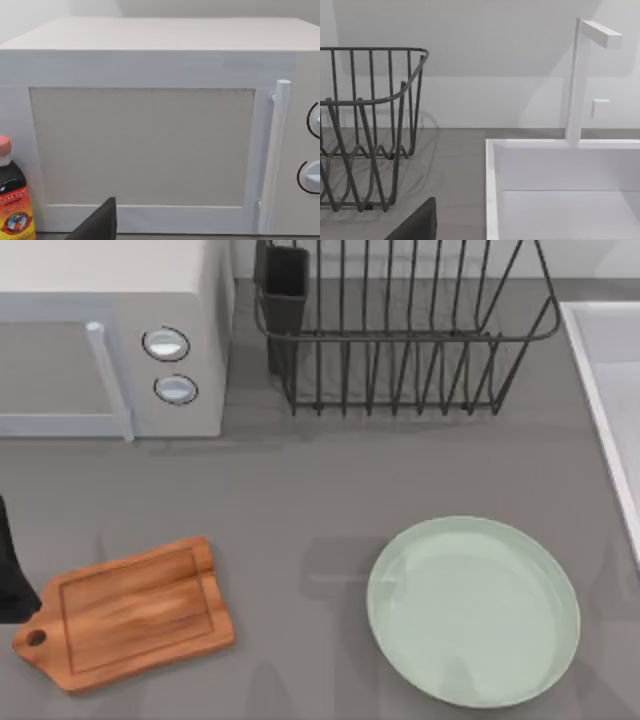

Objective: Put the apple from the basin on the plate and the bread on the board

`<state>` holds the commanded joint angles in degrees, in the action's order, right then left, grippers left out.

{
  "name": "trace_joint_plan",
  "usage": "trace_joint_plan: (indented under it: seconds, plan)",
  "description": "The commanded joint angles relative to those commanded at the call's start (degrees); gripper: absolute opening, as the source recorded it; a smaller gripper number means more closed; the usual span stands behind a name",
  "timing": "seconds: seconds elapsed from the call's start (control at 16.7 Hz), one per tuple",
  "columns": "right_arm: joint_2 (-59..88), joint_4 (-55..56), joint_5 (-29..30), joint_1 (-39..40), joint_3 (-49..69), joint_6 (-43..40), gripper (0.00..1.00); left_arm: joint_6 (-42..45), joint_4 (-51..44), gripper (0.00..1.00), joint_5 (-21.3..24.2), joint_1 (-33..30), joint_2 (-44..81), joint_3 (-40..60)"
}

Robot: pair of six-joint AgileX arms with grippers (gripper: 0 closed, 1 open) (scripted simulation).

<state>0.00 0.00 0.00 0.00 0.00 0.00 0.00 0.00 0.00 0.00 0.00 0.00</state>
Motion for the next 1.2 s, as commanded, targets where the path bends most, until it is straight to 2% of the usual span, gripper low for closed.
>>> trace_joint_plan:
  seconds: [0.24, 0.48, 1.2]
  plan:
    - [3.55, -2.28, 0.01, -0.74, 3.35, -0.7, 1.0, 0.0, 0.0, 1.0, 0.0, 0.0, 0.0, 0.0]
    - [16.79, -9.86, 0.02, -3.21, 14.82, -3.04, 1.0, 0.0, 0.0, 1.0, 0.0, 0.0, 0.0, 0.0]
    - [87.81, -44.46, 0.1, -14.49, 67.5, -13.72, 1.0, 0.0, 0.0, 1.0, 0.0, 0.0, 0.0, 0.0]
